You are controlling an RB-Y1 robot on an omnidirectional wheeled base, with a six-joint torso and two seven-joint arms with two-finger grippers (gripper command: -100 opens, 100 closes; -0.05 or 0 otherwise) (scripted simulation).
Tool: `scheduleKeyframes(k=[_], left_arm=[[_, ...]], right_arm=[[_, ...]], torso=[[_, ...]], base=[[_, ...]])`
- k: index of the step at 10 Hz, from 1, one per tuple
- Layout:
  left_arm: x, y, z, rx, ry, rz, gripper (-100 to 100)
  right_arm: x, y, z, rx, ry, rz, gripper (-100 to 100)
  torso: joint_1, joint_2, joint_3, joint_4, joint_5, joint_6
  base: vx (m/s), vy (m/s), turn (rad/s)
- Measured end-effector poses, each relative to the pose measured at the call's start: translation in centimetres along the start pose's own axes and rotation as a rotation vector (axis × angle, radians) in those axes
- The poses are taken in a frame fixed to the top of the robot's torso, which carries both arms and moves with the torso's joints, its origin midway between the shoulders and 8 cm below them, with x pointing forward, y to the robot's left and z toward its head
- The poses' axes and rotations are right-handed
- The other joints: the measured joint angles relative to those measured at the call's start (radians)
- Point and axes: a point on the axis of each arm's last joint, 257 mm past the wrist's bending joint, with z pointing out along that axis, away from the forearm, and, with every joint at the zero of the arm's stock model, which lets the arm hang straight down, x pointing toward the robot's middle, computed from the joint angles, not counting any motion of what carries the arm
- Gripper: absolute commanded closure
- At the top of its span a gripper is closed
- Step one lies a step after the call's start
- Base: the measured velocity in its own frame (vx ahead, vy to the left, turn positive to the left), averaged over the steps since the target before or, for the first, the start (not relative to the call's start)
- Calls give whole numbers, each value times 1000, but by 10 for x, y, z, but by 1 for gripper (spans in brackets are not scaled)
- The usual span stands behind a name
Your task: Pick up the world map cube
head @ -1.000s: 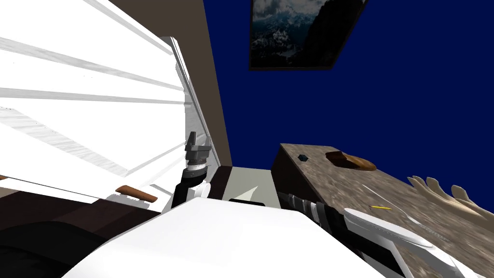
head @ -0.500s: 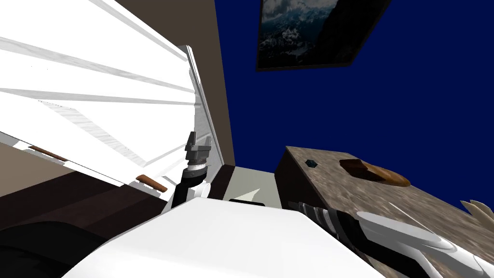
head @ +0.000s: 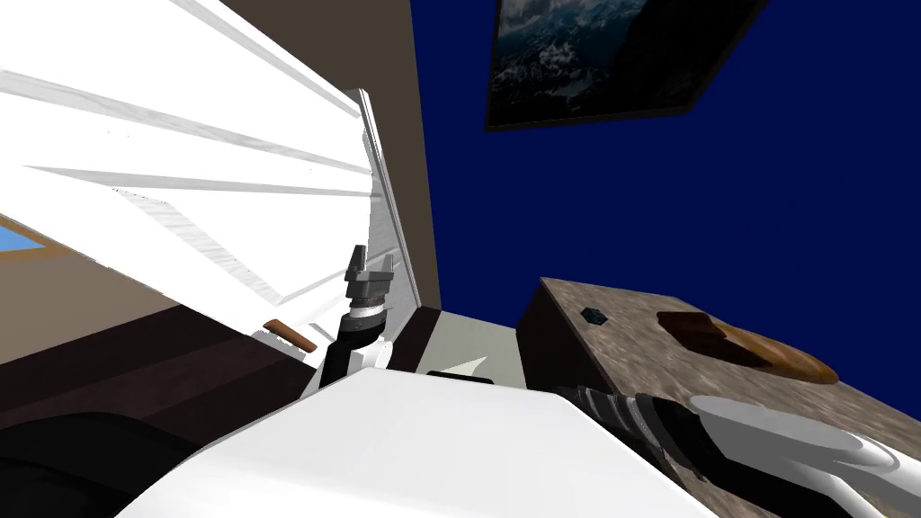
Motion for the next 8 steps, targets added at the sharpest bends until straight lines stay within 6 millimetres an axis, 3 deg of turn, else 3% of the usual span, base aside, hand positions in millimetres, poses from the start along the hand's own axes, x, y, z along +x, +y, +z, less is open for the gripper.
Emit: scheduleKeyframes(k=[2, 5, 6, 8], left_arm=[[0, 0, 0, 0, 0, 0, 0], [0, 0, 0, 0, 0, 0, 0], [0, 0, 0, 0, 0, 0, 0], [0, 0, 0, 0, 0, 0, 0]], right_arm=[[5, -25, -12, 62, 28, -11, -100], [7, -37, -21, 95, 43, -8, -100], [10, -51, -27, 125, 57, -20, -100], [10, -69, -44, 178, 79, -23, -100]], torso=[[0, 0, 0, 0, 0, 0], [4, 4, 2, 1, 1, 1], [2, 2, 1, 0, 0, 0], [-1, -1, -1, 0, 0, 0]], base=[[77, -64, 145], [40, -26, 38], [75, -64, 122], [143, -110, 179]])
